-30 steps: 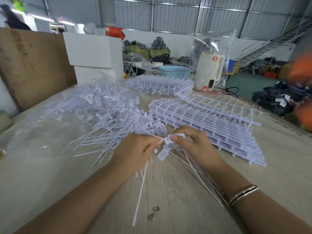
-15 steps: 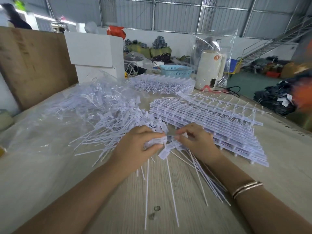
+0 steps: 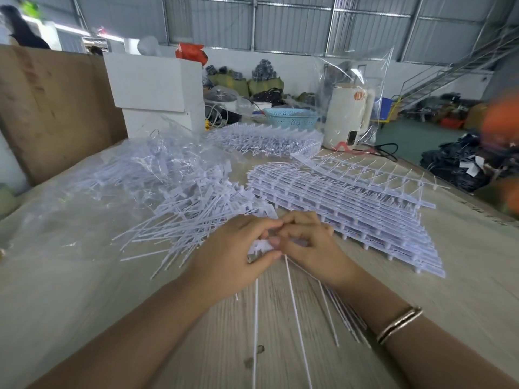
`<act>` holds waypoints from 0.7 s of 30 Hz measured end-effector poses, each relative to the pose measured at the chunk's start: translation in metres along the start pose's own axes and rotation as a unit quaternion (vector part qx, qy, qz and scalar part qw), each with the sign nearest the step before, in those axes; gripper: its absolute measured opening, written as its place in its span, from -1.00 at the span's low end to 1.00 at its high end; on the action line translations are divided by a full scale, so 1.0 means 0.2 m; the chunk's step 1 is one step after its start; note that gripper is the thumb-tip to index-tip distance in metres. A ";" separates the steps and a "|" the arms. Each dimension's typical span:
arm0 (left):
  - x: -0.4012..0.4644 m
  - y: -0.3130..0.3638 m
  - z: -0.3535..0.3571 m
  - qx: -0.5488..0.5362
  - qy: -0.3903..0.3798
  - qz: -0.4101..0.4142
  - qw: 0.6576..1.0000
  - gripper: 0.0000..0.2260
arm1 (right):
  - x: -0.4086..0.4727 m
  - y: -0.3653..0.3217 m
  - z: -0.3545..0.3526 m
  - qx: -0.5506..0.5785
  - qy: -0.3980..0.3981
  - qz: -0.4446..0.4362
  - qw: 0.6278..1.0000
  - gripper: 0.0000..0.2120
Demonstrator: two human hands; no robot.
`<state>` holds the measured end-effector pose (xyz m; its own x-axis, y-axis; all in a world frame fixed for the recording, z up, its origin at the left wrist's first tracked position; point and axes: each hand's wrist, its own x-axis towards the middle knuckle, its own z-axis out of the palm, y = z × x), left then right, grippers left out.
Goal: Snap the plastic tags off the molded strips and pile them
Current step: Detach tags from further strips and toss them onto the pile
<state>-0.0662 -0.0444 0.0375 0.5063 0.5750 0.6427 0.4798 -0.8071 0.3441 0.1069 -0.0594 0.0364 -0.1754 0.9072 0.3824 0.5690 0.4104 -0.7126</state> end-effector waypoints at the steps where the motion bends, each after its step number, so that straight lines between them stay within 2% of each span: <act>1: 0.00 0.00 -0.01 -0.003 -0.008 -0.003 1.000 -0.64 | 0.00 0.01 -0.02 0.040 -0.003 0.014 0.999 -0.87; 4: 0.00 -0.02 -0.03 0.010 -0.033 -0.012 0.999 -0.63 | 0.01 0.03 -0.06 0.138 0.027 0.057 0.988 -0.72; 6: 0.00 -0.04 -0.03 0.038 -0.036 -0.007 0.999 -0.62 | 0.01 0.04 -0.07 0.149 0.038 0.059 0.986 -0.68; 11: 0.01 -0.04 -0.01 0.059 -0.027 -0.040 0.997 -0.72 | 0.00 0.02 -0.02 0.087 -0.012 0.016 0.996 -0.74; 16: 0.00 -0.06 -0.01 0.027 -0.044 -0.033 0.998 -0.62 | 0.00 0.02 -0.01 0.048 -0.005 -0.049 0.998 -0.96; 21: 0.00 -0.07 0.00 -0.017 -0.042 -0.065 0.997 -0.73 | 0.00 0.02 -0.01 -0.020 0.019 -0.102 0.994 -0.85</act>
<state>-0.0727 -0.0335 0.0324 0.4997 0.6834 0.5322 0.5219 -0.7279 0.4446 0.1111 -0.0589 0.0349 -0.2601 0.8010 0.5392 0.5571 0.5806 -0.5938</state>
